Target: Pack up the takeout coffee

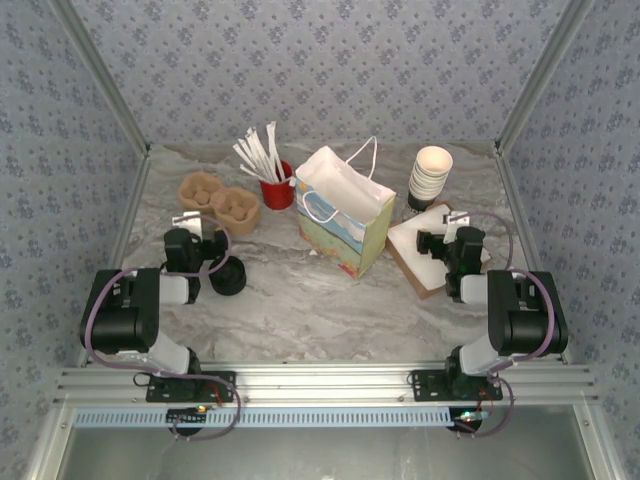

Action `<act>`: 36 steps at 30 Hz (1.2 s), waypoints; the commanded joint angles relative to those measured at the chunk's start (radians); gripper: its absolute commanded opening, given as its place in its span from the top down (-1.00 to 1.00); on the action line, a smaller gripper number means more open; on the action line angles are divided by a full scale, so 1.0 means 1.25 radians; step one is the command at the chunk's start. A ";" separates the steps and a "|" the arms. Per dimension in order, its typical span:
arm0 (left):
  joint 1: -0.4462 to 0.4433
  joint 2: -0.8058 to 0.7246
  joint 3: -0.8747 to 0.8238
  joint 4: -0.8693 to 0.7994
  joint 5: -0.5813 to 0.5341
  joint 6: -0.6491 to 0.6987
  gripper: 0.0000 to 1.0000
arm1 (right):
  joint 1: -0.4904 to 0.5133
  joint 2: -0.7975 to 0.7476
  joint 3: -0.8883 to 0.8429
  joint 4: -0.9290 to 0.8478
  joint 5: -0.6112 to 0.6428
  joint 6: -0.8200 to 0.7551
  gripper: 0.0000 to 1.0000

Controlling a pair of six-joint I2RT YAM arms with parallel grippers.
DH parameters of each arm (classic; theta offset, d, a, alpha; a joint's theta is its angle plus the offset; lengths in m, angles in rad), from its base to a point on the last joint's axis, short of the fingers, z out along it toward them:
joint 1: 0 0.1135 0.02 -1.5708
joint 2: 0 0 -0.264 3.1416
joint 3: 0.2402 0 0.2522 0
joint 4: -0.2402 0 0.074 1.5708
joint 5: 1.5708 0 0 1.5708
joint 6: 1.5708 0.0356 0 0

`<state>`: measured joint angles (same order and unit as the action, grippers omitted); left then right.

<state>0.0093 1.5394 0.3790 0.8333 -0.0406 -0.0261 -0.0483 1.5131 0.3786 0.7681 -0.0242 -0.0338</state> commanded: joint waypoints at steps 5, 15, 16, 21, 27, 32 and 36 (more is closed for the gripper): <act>0.002 -0.106 0.005 -0.061 -0.038 -0.005 -0.98 | -0.012 -0.023 0.039 -0.048 -0.032 0.011 -1.00; -0.013 -0.487 0.148 -0.604 -0.281 -0.223 -0.98 | -0.059 -0.270 0.265 -0.562 -0.007 0.193 -1.00; -0.013 -0.508 0.194 -0.690 -0.285 -0.268 -0.99 | -0.069 -0.280 0.326 -0.663 -0.004 0.246 -1.00; -0.047 -0.518 0.368 -0.944 -0.232 -0.309 -0.99 | -0.093 -0.185 0.677 -1.046 -0.094 0.356 -0.79; -0.074 -0.493 0.464 -1.038 -0.134 -0.301 -0.99 | -0.054 -0.021 0.962 -1.260 -0.146 0.397 -0.44; -0.087 -0.474 0.493 -1.073 -0.073 -0.299 -0.99 | -0.005 0.073 1.095 -1.352 -0.092 0.424 -0.24; -0.086 -0.472 0.490 -1.073 -0.044 -0.297 -0.99 | 0.018 0.139 1.165 -1.399 -0.041 0.423 -0.16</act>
<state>-0.0940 0.9527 0.9577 -0.4736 -0.1478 -0.3878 -0.0353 1.6535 1.7626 -0.8577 -0.1329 0.4717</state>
